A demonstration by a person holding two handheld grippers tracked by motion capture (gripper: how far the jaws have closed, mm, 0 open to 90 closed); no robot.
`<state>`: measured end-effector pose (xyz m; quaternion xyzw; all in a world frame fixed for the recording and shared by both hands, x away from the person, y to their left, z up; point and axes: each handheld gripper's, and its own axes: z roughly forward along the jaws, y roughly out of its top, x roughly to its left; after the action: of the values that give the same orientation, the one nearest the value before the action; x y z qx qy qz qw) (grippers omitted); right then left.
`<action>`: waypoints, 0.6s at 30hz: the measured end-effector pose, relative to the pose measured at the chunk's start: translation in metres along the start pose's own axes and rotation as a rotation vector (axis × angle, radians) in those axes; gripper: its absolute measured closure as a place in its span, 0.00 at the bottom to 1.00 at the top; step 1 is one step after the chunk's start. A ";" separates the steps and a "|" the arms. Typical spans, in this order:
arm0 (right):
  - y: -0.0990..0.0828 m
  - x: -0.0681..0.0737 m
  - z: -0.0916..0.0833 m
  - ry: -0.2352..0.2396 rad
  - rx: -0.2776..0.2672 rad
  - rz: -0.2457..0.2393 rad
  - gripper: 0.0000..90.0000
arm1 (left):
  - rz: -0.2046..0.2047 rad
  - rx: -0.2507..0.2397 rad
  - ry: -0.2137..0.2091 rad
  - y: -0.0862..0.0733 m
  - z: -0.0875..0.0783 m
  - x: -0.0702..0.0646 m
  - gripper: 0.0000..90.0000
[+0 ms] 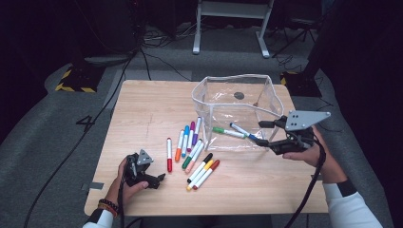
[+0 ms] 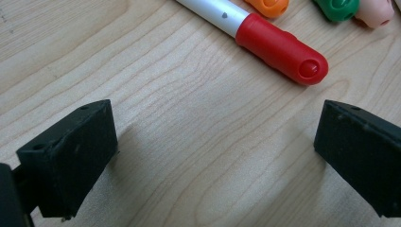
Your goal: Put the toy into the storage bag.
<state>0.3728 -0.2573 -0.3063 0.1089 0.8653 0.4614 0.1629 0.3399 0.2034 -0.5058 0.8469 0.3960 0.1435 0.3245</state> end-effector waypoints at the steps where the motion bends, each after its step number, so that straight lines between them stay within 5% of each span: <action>1: -0.003 0.006 0.003 0.009 0.004 -0.003 0.45 | 0.004 0.001 0.002 0.000 0.000 0.000 0.01; 8: -0.025 0.032 0.033 0.066 0.035 -0.032 0.42 | 0.002 0.001 0.003 0.000 0.000 0.000 0.01; 11: -0.036 0.035 0.049 0.142 0.029 -0.019 0.42 | 0.002 0.000 0.003 0.000 0.000 0.000 0.01; 18: -0.053 0.046 0.094 0.238 0.082 -0.039 0.44 | 0.003 0.001 0.003 0.000 0.000 0.000 0.01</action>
<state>0.3645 -0.1988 -0.4077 0.0433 0.8987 0.4318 0.0635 0.3399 0.2035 -0.5056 0.8474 0.3954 0.1449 0.3235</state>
